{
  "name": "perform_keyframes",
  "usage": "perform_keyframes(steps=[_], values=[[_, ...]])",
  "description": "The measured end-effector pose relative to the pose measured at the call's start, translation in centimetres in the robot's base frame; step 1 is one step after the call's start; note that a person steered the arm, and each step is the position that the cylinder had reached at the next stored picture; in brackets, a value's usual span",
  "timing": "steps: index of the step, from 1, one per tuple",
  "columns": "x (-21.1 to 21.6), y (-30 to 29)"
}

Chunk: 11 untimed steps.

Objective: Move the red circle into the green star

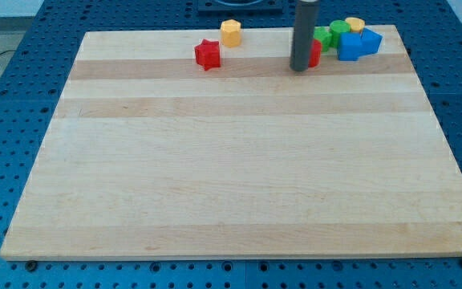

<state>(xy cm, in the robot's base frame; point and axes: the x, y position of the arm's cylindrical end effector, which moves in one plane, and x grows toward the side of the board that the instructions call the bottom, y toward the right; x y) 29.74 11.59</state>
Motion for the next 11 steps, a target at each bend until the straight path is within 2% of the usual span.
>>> perform_keyframes(steps=[1,2,3,5,8,11], values=[[0.0,2.2],[0.0,2.1],[0.0,-0.4],[-2.1,-0.8],[4.1,0.7],[-2.1,1.7]])
